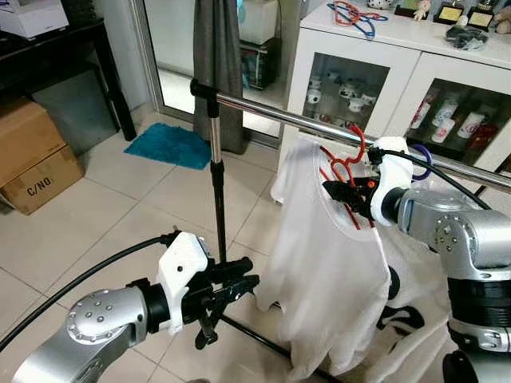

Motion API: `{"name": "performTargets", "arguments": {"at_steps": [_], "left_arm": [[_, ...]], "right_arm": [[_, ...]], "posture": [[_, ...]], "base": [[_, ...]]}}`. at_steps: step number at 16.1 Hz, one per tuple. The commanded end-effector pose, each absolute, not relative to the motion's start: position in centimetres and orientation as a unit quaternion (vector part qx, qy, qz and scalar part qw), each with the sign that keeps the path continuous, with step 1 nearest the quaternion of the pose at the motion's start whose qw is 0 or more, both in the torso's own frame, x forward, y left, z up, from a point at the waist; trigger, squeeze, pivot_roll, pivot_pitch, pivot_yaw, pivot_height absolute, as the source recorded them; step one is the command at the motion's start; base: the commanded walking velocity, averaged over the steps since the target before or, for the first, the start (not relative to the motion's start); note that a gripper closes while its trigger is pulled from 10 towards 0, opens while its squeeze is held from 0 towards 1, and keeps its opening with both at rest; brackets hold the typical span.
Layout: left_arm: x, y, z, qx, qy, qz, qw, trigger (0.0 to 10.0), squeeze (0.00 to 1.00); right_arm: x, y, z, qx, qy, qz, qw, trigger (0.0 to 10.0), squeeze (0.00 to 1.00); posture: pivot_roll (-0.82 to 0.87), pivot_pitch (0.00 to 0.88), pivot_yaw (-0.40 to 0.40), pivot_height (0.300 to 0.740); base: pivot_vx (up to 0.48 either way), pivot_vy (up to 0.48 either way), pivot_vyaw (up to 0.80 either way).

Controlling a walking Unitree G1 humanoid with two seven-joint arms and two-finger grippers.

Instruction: Hang hanger

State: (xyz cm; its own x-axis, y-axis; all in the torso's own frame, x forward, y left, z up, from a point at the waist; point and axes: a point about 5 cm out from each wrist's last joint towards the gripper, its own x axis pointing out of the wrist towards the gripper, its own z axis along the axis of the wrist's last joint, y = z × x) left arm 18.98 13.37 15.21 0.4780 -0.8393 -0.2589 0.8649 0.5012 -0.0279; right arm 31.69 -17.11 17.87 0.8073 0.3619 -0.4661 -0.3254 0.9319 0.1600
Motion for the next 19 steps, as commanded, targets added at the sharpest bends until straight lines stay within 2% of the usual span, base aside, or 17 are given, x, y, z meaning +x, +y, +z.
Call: {"name": "performTargets", "arguments": {"at_steps": [1, 19], "left_arm": [[18.9, 13.3, 15.1, 0.06, 0.126, -0.501, 0.854, 10.0, 0.0], [19.2, 13.3, 15.3, 0.063, 0.128, -0.507, 0.85, 10.0, 0.0]], "right_arm": [[32.0, -17.2, 18.4, 0.035, 0.246, 0.176, 0.952, 0.0, 0.0], [32.0, -16.1, 18.2, 0.024, 0.226, 0.195, 0.954, 0.0, 0.0]], "posture": [[0.13, 0.0, -0.031, 0.74], [0.14, 0.0, -0.012, 0.74]], "base": [[0.0, 0.0, 0.0], [0.0, 0.0, 0.0]]}}
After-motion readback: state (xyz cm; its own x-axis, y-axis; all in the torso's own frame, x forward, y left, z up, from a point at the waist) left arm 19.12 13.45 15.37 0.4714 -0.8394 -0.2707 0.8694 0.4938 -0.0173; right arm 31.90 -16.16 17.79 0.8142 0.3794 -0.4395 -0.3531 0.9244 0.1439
